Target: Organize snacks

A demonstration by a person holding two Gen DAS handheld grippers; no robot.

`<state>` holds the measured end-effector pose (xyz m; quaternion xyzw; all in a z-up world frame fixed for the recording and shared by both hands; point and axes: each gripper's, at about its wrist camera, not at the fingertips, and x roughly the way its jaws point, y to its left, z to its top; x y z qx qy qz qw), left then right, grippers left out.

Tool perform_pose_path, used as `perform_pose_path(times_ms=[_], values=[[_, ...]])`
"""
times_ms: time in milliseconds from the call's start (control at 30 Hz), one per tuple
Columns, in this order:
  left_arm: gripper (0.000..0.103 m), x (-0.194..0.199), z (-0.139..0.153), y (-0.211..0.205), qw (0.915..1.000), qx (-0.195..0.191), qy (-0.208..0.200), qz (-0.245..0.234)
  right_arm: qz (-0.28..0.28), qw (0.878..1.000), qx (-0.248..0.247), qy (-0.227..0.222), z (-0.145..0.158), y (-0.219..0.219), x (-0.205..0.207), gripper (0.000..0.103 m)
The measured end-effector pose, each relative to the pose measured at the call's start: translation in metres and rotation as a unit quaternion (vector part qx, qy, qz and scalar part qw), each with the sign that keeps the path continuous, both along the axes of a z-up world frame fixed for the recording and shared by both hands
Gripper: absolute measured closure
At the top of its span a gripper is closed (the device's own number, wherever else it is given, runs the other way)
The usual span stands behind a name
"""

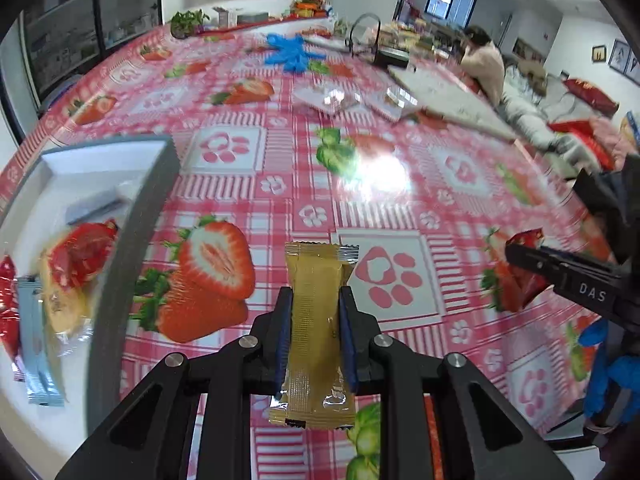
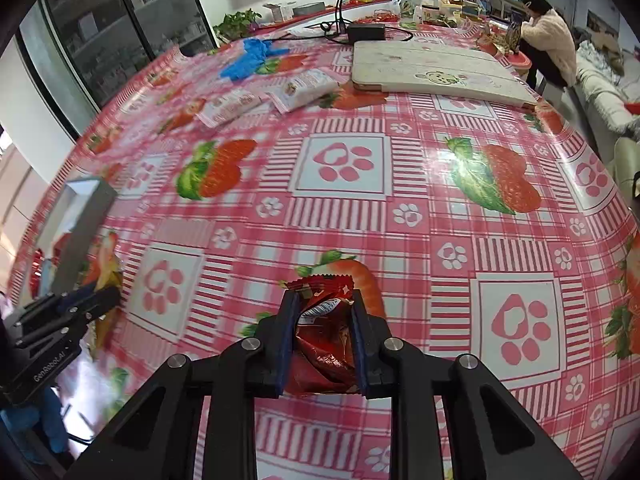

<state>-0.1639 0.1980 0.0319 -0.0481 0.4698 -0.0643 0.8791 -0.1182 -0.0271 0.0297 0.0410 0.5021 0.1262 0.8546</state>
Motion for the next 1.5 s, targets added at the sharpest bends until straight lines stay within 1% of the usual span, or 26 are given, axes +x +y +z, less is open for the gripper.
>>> perform_pose_path(times_ms=[100, 267, 367, 433, 533, 633, 667, 700, 833, 867, 1000, 1100, 1133, 1167, 1200, 1233, 1267, 1300, 1333, 1433, 1500], values=[[0.079, -0.006, 0.019, 0.009, 0.9997, -0.011, -0.023, 0.003, 0.014, 1.0, 0.009, -0.004, 0.012, 0.012, -0.001, 0.077], [0.079, -0.012, 0.048, 0.036, 0.9983, -0.029, -0.044, 0.025, 0.044, 0.999, 0.024, -0.014, 0.032, 0.04, 0.001, 0.077], [0.079, -0.016, 0.063, 0.056, 0.9972, -0.024, -0.058, 0.041, 0.064, 0.997, 0.039, -0.015, 0.043, 0.061, 0.003, 0.077], [0.079, -0.02, 0.069, 0.07, 0.9964, -0.017, -0.064, 0.053, 0.086, 0.995, 0.05, -0.014, 0.052, 0.084, 0.006, 0.077], [0.079, -0.024, 0.077, 0.101, 0.9942, -0.002, -0.07, 0.082, 0.116, 0.991, 0.059, -0.011, 0.059, 0.118, 0.01, 0.077], [0.079, -0.029, 0.075, 0.128, 0.9905, 0.021, -0.069, 0.117, 0.156, 0.986, 0.057, -0.012, 0.065, 0.165, 0.012, 0.077], [0.079, -0.03, 0.073, 0.135, 0.9898, 0.023, -0.066, 0.124, 0.165, 0.985, 0.058, -0.012, 0.066, 0.175, 0.012, 0.077], [0.079, -0.031, 0.068, 0.148, 0.9884, 0.022, -0.059, 0.138, 0.179, 0.982, 0.059, -0.011, 0.066, 0.192, 0.012, 0.077], [0.079, -0.034, 0.052, 0.176, 0.9845, 0.021, -0.039, 0.17, 0.225, 0.973, 0.059, 0.001, 0.062, 0.252, 0.014, 0.077], [0.079, -0.034, 0.046, 0.184, 0.9832, 0.019, -0.033, 0.178, 0.23, 0.971, 0.059, 0.004, 0.06, 0.26, 0.014, 0.077], [0.079, -0.035, 0.03, 0.198, 0.981, 0.013, -0.015, 0.193, 0.258, 0.965, 0.051, 0.017, 0.051, 0.305, 0.018, 0.077], [0.078, -0.036, 0.024, 0.202, 0.9811, 0.014, -0.008, 0.193, 0.272, 0.961, 0.037, 0.028, 0.041, 0.324, 0.021, 0.077], [0.075, -0.035, 0.024, 0.201, 0.9813, 0.019, -0.009, 0.191, 0.274, 0.961, 0.032, 0.033, 0.039, 0.325, 0.022, 0.076], [0.072, -0.035, 0.024, 0.201, 0.9813, 0.024, -0.01, 0.191, 0.275, 0.96, 0.028, 0.035, 0.038, 0.326, 0.023, 0.075], [0.058, -0.034, 0.024, 0.2, 0.9813, 0.032, -0.008, 0.19, 0.272, 0.961, 0.022, 0.038, 0.035, 0.324, 0.025, 0.061], [0.039, -0.033, 0.025, 0.197, 0.9811, 0.039, -0.009, 0.19, 0.269, 0.962, 0.019, 0.039, 0.035, 0.321, 0.026, 0.046], [0.032, -0.032, 0.026, 0.196, 0.9807, 0.043, -0.012, 0.19, 0.262, 0.964, 0.017, 0.034, 0.035, 0.317, 0.028, 0.019], [0.025, -0.03, 0.027, 0.194, 0.9804, 0.046, -0.016, 0.191, 0.252, 0.967, 0.014, 0.023, 0.037, 0.309, 0.03, 0.016], [0.024, -0.028, 0.029, 0.191, 0.9805, 0.047, -0.019, 0.19, 0.246, 0.969, 0.011, 0.018, 0.038, 0.301, 0.033, 0.016], [0.024, -0.017, 0.033, 0.18, 0.9824, 0.053, -0.011, 0.179, 0.226, 0.974, 0.014, 0.02, 0.04, 0.277, 0.046, 0.016], [0.023, -0.007, 0.037, 0.166, 0.9839, 0.055, -0.009, 0.17, 0.192, 0.981, 0.016, 0.025, 0.04, 0.25, 0.06, 0.016]])
